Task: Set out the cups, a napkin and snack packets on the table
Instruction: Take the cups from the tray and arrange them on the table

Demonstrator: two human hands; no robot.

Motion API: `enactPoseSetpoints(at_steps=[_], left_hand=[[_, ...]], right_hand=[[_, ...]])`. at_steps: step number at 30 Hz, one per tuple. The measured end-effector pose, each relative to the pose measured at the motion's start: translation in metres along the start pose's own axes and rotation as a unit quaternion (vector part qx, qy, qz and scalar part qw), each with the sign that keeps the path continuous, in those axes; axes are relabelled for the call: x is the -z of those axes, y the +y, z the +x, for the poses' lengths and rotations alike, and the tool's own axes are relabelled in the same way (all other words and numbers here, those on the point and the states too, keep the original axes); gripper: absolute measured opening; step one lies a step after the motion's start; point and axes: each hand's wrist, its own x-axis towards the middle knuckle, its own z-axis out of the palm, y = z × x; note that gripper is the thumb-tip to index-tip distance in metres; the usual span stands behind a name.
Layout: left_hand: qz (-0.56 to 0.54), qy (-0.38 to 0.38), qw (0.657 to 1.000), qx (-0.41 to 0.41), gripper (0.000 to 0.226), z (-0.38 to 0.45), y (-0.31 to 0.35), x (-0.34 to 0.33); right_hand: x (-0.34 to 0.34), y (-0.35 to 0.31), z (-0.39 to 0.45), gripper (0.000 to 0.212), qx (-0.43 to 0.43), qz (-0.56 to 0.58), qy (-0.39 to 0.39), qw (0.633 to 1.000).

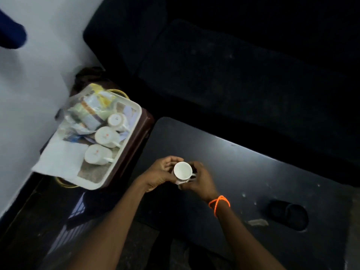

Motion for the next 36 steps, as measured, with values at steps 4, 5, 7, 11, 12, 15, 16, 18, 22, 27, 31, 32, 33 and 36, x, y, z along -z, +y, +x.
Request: enactPoseSetpoints(at_steps=[4,5,7,11,12,15,16,18,22,27,31,32,33,36], left_hand=[[0.091,-0.038,0.995,-0.006,0.071,0.029,-0.014,-0.045],[0.111,-0.046,0.993,-0.009,0.069,0.033,-0.018,-0.055],[0.139,-0.051,0.989,-0.017,0.066,0.036,-0.027,-0.068],[0.173,-0.051,0.983,-0.021,0.065,0.035,-0.044,-0.08],[0.177,-0.052,0.983,-0.022,0.065,0.035,-0.048,-0.08],[0.186,-0.05,0.981,-0.025,0.065,0.034,-0.057,-0.078],[0.183,-0.046,0.982,-0.024,0.066,0.033,-0.06,-0.076],[0.167,-0.037,0.985,-0.012,0.072,0.031,-0.063,-0.073],[0.156,-0.029,0.987,-0.007,0.074,0.025,-0.067,-0.058],[0.134,0.129,0.982,-0.04,0.055,-0.001,-0.055,-0.01],[0.163,0.393,0.893,-0.147,0.034,-0.035,-0.039,0.059],[0.168,0.45,0.862,-0.162,0.031,-0.042,-0.037,0.077],[0.164,0.504,0.832,-0.163,0.029,-0.048,-0.036,0.096],[0.089,0.608,0.784,-0.086,0.036,-0.055,-0.033,0.147]], right_hand=[[0.004,0.041,-0.022,0.055,0.002,-0.069,0.106,0.992],[0.003,0.049,-0.028,0.053,-0.008,-0.08,0.125,0.989],[-0.004,0.062,-0.037,0.049,-0.029,-0.095,0.148,0.984],[-0.016,0.075,-0.048,0.044,-0.067,-0.094,0.172,0.978],[-0.019,0.077,-0.049,0.044,-0.073,-0.097,0.177,0.977],[-0.025,0.083,-0.051,0.047,-0.078,-0.094,0.18,0.976],[-0.027,0.085,-0.051,0.047,-0.077,-0.09,0.182,0.976],[-0.032,0.088,-0.05,0.048,-0.073,-0.079,0.2,0.974],[-0.033,0.086,-0.048,0.067,-0.101,-0.101,0.193,0.971],[-0.041,0.05,-0.053,0.132,-0.124,-0.235,0.22,0.939],[-0.083,-0.011,-0.03,0.105,0.024,-0.217,0.235,0.947],[-0.099,-0.029,-0.021,0.091,0.065,-0.197,0.211,0.955],[-0.116,-0.048,-0.012,0.077,0.095,-0.174,0.174,0.965],[-0.166,-0.096,0.013,0.056,0.141,-0.121,0.05,0.981]])
